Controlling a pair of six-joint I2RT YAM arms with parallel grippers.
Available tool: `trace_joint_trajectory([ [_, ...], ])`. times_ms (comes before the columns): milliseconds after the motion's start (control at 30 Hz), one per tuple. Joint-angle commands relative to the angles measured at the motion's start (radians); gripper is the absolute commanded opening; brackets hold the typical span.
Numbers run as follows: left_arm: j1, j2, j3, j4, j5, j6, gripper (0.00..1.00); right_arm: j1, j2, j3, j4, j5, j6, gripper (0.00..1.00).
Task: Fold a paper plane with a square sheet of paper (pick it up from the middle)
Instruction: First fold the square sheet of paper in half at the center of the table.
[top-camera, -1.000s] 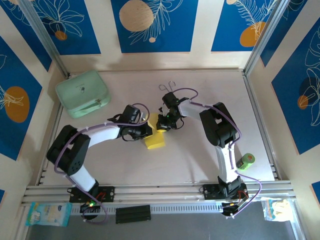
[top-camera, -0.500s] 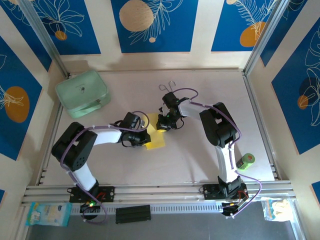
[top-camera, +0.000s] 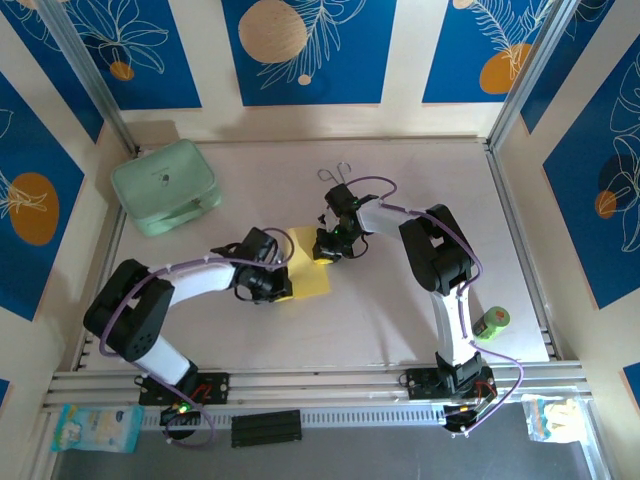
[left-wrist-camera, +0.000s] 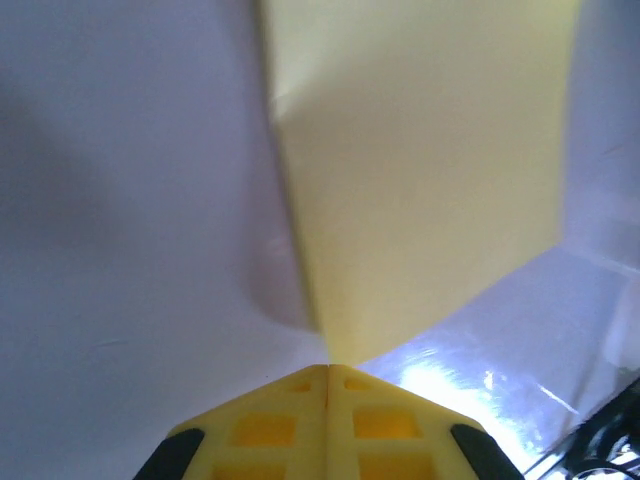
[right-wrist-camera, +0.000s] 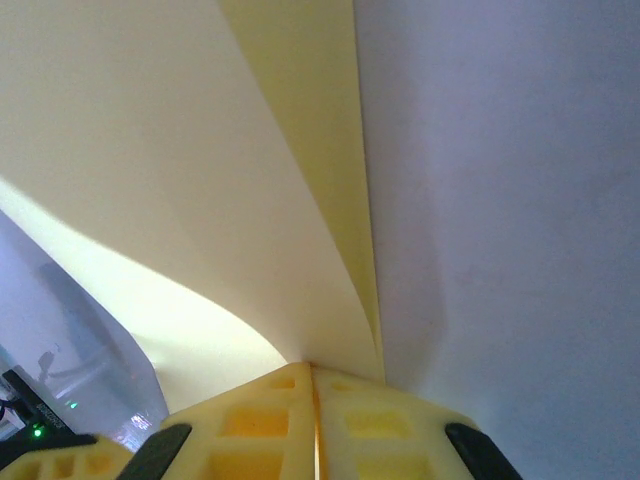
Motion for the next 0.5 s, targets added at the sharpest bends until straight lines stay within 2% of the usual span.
trace_joint_trajectory([
  [0, -0.012, -0.013, 0.097, -0.037, -0.027, -0.016, 0.07, -0.012, 0.168, -0.090, -0.090, 0.300, 0.016, 0.09],
  [233, -0.032, 0.107, 0.140, 0.049, -0.003, -0.062, 0.07, -0.012, 0.171, -0.089, -0.088, 0.297, 0.021, 0.09],
  [467, -0.040, 0.152, 0.055, 0.061, 0.004, -0.068, 0.07, -0.013, 0.176, -0.089, -0.087, 0.297, 0.016, 0.09],
])
